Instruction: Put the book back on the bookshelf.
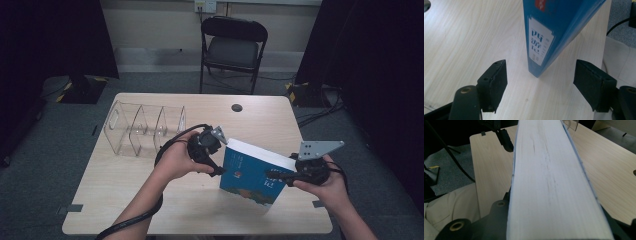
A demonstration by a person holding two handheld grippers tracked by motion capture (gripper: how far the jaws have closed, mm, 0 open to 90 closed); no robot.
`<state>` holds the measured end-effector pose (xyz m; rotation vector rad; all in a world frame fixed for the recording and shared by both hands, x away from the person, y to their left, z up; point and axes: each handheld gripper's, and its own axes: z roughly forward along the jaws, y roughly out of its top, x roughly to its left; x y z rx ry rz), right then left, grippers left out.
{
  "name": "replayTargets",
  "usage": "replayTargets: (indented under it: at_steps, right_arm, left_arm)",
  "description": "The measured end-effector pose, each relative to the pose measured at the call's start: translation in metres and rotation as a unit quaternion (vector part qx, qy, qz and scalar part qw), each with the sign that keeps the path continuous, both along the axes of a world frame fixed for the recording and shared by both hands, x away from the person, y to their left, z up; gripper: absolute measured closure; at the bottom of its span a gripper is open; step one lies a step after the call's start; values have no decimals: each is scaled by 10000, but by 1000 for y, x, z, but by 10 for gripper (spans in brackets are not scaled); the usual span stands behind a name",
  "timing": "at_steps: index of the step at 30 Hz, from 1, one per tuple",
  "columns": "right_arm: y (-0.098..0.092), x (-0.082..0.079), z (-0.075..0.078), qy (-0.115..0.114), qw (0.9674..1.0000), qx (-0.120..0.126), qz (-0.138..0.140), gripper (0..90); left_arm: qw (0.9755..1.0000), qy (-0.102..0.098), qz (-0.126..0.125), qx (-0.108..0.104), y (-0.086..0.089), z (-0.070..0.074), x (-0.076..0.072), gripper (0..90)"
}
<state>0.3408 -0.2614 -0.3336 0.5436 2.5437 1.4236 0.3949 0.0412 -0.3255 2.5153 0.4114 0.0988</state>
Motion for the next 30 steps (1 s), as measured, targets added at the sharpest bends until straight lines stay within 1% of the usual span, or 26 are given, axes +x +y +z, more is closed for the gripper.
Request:
replayTargets:
  at_steps: [1,2,6,9,12,13,17,18,23,24,26,27,30]
  right_arm:
    - [0,0,0,-24,10000,8,0,597]
    - [0,0,-1,-39,10000,27,-2,596]
    - [-1,-1,-2,-57,10000,66,-4,592]
    - [-1,-1,-2,-85,10000,36,7,586]
    - [-1,-2,-2,-82,10000,35,-3,579]
    - [-1,-2,-3,-82,10000,31,-4,567]
    - [-3,-2,-5,-74,10000,-18,-45,547]
    - [-4,-2,-6,-62,10000,-14,-54,540]
    - [-7,-2,-7,-35,10000,-8,-87,507]
    - [-8,-2,-9,-43,9999,2,-108,484]
    - [-8,-2,-9,-45,9999,16,-116,475]
    - [-9,-1,-11,-32,9999,35,-159,449]
    - [-11,-1,-13,-22,9998,69,-182,432]
  left_arm:
    - [10000,-8,9,-13,-1,0,0,268]
    - [10000,-58,-26,-6,-2,1,1,267]
    - [9999,-100,-84,35,-5,4,2,269]
    - [9998,-121,-143,41,-9,7,1,272]
    - [9998,-128,-149,47,-11,9,1,283]
    - [9997,-150,-172,95,-14,9,0,284]
    - [9997,-141,-186,76,-16,10,1,283]
    - [9996,-155,-227,86,-17,11,1,283]
    - [9995,-165,-257,103,-21,12,2,283]
    - [9993,-178,-298,128,-23,13,2,285]
    - [9994,-168,-284,116,-24,13,2,286]
    - [9994,-182,-281,116,-25,14,2,288]
    - [9994,-179,-297,97,-27,16,2,293]
